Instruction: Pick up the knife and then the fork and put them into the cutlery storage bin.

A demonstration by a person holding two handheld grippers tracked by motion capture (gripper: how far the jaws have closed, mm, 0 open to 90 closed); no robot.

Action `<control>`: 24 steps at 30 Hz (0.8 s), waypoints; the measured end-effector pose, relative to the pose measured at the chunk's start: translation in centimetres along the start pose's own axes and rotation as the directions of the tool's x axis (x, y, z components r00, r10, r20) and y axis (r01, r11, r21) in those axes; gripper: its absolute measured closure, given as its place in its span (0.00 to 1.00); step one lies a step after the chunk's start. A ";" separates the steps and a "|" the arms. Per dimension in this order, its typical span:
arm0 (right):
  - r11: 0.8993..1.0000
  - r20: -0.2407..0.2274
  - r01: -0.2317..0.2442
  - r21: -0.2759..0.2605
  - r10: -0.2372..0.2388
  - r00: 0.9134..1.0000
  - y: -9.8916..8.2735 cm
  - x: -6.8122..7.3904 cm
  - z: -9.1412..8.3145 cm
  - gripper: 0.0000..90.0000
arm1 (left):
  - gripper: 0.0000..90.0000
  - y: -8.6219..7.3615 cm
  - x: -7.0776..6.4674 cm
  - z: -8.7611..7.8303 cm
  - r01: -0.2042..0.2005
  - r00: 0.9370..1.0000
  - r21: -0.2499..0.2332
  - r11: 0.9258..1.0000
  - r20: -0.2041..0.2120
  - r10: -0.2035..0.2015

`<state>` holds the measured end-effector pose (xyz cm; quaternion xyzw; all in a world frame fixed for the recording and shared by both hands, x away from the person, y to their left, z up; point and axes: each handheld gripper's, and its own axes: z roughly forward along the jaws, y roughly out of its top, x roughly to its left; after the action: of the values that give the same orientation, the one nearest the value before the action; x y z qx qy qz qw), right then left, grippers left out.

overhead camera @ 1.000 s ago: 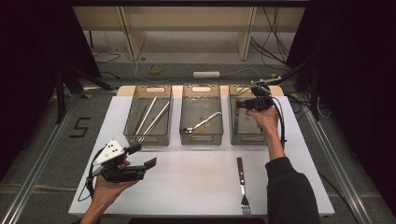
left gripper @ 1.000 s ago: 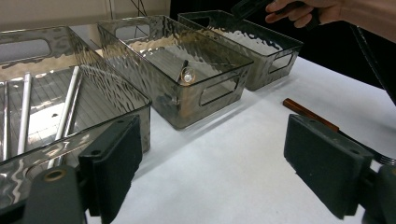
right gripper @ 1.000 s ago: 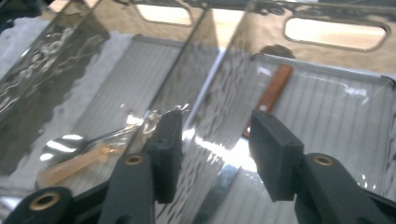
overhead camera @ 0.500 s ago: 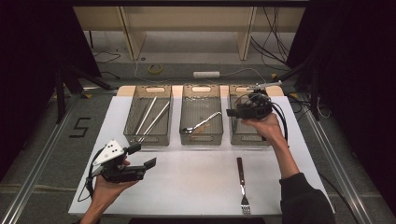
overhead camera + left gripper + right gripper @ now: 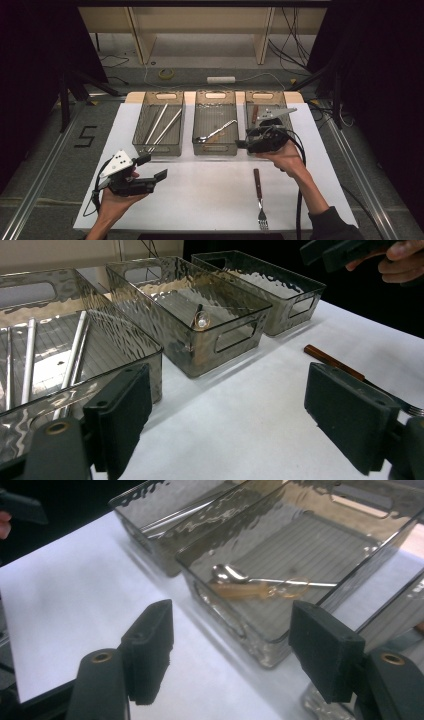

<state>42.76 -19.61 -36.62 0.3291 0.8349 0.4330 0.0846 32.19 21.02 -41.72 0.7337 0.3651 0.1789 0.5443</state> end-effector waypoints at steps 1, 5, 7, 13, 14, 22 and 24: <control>1.000 -0.002 0.000 -0.002 0.000 1.000 -0.2 0.2 0.0 0.39 | 0.21 0.0 0.0 0.0 0.000 1.000 0.000 1.000 -0.001 0.000; 1.000 -0.015 0.015 -0.007 -0.015 1.000 -1.1 0.9 0.2 0.39 | 0.21 0.0 0.0 -0.1 0.004 1.000 -0.004 1.000 -0.001 -0.004; 1.000 -0.027 0.018 0.001 -0.018 0.999 -1.5 1.2 0.3 0.39 | 0.21 0.0 0.0 -0.1 0.002 1.000 -0.005 1.000 -0.001 -0.002; 0.999 -0.037 0.031 0.030 -0.030 0.999 -2.8 1.7 0.9 0.39 | 0.21 0.0 0.0 -0.1 -0.003 1.000 -0.003 1.000 0.003 0.003; 0.999 -0.040 0.034 0.032 -0.033 0.999 -3.0 1.7 1.0 0.39 | 0.21 0.0 0.0 -0.1 -0.003 1.000 -0.003 1.000 0.003 0.003; 0.997 -0.040 0.043 0.063 -0.040 0.998 -4.2 1.8 1.4 0.40 | 0.20 0.0 0.0 -0.1 -0.004 1.000 -0.002 1.000 0.003 0.004; 0.996 -0.039 0.043 0.073 -0.040 0.998 -4.5 1.9 1.5 0.41 | 0.20 0.0 0.0 -0.1 -0.005 1.000 -0.001 1.000 0.003 0.005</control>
<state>39.82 -19.29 -40.75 0.3064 0.8584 0.4061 0.0656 32.08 21.09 -41.67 0.7345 0.3624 0.1795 0.5449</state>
